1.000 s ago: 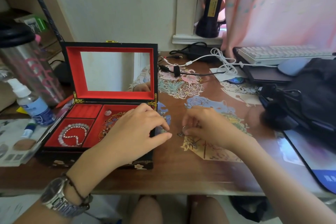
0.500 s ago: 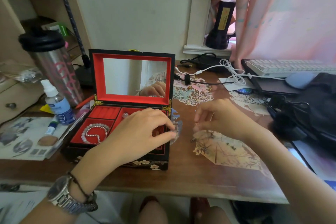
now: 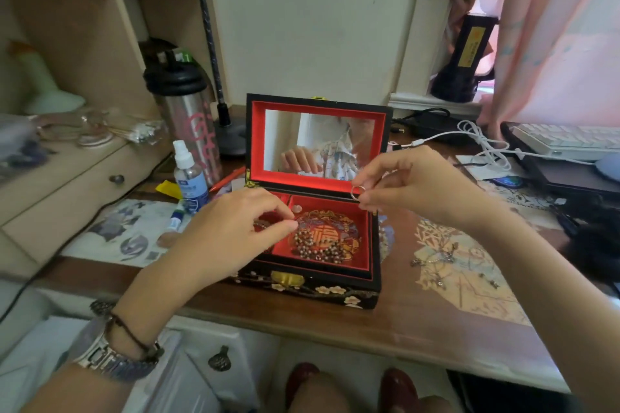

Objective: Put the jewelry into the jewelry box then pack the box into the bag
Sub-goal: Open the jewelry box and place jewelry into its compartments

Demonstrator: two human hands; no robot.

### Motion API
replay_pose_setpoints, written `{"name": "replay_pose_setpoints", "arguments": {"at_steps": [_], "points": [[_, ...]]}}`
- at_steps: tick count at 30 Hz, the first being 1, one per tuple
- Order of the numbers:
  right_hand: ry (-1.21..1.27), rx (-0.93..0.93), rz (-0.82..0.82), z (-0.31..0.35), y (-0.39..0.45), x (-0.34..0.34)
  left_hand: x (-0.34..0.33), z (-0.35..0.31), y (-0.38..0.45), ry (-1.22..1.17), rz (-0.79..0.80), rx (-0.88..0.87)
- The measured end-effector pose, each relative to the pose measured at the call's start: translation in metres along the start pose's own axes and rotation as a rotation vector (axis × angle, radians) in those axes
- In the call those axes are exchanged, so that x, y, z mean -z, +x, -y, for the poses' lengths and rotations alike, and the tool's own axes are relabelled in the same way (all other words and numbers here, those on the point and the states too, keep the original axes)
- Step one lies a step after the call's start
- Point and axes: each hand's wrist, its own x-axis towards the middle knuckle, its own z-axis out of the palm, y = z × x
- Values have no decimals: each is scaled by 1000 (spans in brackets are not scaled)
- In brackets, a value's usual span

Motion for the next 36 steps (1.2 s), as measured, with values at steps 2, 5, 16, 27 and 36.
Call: {"name": "replay_pose_setpoints", "arguments": {"at_steps": [2,5,16,27,36], "points": [[40,1,33,4,7,-10,6,8,-6,-11,-18,31],[105,-4,93,7,16,-25,10,19,-13,9,-15,61],[80,22,141,6,56,-66,3,39,-12,145,-13,79],[-154,86,33,1,74,-93,-6,47,-5,220,93,71],[-178,83,-43,-1,73,-102,-8,53,-2,199,93,58]]}}
